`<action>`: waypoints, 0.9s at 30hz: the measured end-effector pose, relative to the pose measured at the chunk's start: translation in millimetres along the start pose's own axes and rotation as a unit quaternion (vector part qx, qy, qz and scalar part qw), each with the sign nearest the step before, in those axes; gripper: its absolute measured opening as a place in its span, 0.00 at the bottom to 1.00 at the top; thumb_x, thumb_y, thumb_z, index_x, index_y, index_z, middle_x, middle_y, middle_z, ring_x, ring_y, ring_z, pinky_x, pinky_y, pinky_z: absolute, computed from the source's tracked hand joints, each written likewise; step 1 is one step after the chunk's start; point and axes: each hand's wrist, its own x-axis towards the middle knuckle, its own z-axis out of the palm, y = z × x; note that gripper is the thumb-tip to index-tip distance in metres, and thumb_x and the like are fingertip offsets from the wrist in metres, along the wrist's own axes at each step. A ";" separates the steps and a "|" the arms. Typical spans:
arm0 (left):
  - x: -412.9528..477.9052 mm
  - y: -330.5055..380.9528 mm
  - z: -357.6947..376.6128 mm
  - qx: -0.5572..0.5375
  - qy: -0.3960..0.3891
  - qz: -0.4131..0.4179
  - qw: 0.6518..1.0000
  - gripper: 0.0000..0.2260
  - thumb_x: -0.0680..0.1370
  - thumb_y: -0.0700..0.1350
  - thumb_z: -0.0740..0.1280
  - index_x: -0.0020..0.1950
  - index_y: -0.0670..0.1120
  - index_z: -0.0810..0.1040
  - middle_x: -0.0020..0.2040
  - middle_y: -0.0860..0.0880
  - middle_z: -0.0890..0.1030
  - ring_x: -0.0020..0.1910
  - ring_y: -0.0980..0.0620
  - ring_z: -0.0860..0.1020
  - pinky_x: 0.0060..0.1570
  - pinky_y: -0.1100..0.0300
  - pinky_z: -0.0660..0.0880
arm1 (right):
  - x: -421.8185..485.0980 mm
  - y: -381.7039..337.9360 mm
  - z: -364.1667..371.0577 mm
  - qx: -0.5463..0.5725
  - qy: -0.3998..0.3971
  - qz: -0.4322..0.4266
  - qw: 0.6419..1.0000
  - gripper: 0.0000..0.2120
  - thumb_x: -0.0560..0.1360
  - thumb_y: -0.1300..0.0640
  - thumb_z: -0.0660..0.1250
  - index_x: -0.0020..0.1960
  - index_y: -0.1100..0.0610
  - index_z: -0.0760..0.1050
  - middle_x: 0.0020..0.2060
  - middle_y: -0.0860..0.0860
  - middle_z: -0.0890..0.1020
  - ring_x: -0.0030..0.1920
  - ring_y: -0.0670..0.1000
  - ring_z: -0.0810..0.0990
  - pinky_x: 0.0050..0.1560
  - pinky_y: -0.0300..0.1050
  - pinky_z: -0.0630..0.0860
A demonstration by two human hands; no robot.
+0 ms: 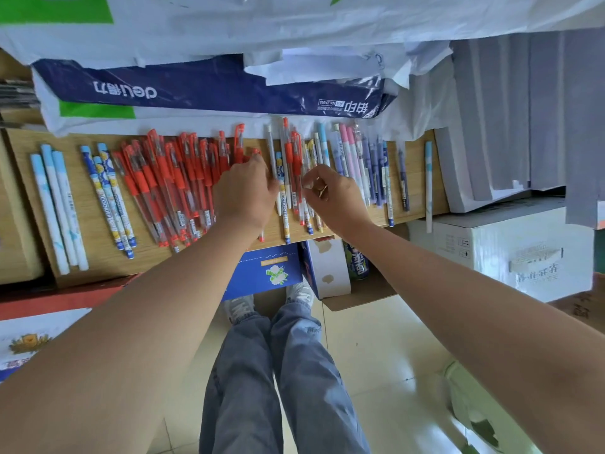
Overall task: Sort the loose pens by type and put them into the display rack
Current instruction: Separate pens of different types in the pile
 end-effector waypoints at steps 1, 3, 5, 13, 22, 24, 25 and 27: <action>2.6 1.6 1.6 -0.002 0.000 -0.007 1.000 0.10 0.78 0.50 0.66 0.50 0.43 0.77 0.40 0.48 0.82 0.38 0.46 0.81 0.33 0.56 0.75 | 0.4 -0.2 -0.5 0.000 -0.001 -0.003 1.000 0.04 0.75 0.61 0.67 0.50 0.58 0.77 0.33 0.42 0.75 0.32 0.41 0.74 0.35 0.37 0.73; 6.0 5.6 3.0 0.001 -0.009 -0.020 1.000 0.10 0.77 0.50 0.67 0.48 0.43 0.77 0.39 0.48 0.82 0.37 0.45 0.82 0.34 0.54 0.78 | 1.1 -0.9 -1.2 0.001 0.002 -0.014 1.000 0.04 0.75 0.61 0.67 0.49 0.58 0.77 0.35 0.45 0.78 0.33 0.45 0.76 0.37 0.43 0.77; 7.4 10.5 0.9 0.009 -0.028 -0.036 0.999 0.11 0.76 0.50 0.68 0.43 0.42 0.77 0.36 0.47 0.81 0.35 0.44 0.81 0.33 0.53 0.78 | 1.6 -0.6 -0.3 0.002 0.007 -0.022 1.000 0.04 0.74 0.61 0.67 0.48 0.58 0.78 0.34 0.46 0.79 0.34 0.48 0.78 0.37 0.48 0.79; 9.2 12.1 -3.5 -0.016 -0.066 -0.077 0.995 0.18 0.73 0.52 0.69 0.30 0.43 0.69 0.26 0.49 0.70 0.27 0.47 0.73 0.27 0.61 0.63 | -0.9 -1.3 2.9 -0.008 0.011 -0.018 1.000 0.03 0.75 0.58 0.67 0.47 0.56 0.77 0.34 0.45 0.79 0.33 0.49 0.79 0.34 0.51 0.79; -20.2 -17.5 -18.4 -0.178 -0.034 -0.049 0.982 0.14 0.75 0.47 0.64 0.36 0.38 0.72 0.28 0.45 0.74 0.26 0.50 0.68 0.28 0.59 0.63 | -7.5 -30.7 14.8 -0.221 -0.074 0.067 0.970 0.13 0.75 0.45 0.67 0.47 0.56 0.79 0.39 0.52 0.80 0.41 0.53 0.80 0.38 0.44 0.75; -28.8 -29.0 -22.2 -0.205 -0.025 -0.045 0.977 0.12 0.75 0.46 0.64 0.38 0.38 0.73 0.30 0.43 0.76 0.26 0.49 0.68 0.29 0.57 0.64 | -9.2 -39.6 20.5 -0.299 -0.105 0.082 0.945 0.16 0.77 0.45 0.65 0.52 0.58 0.76 0.40 0.53 0.76 0.44 0.55 0.79 0.40 0.46 0.76; -33.0 -35.2 -23.7 -0.212 -0.019 -0.045 0.976 0.12 0.75 0.47 0.64 0.38 0.38 0.73 0.30 0.43 0.75 0.26 0.49 0.68 0.29 0.57 0.64 | -9.7 -42.3 22.1 -0.312 -0.110 0.085 0.940 0.16 0.77 0.45 0.65 0.52 0.59 0.75 0.40 0.53 0.74 0.44 0.55 0.79 0.41 0.47 0.77; -41.2 -46.8 -28.1 -0.223 -0.006 -0.046 0.974 0.11 0.75 0.46 0.65 0.36 0.40 0.71 0.28 0.46 0.73 0.26 0.50 0.67 0.29 0.56 0.63 | -10.1 -45.3 24.2 -0.303 -0.103 0.099 0.942 0.14 0.76 0.48 0.66 0.49 0.60 0.75 0.39 0.54 0.75 0.44 0.55 0.79 0.41 0.47 0.78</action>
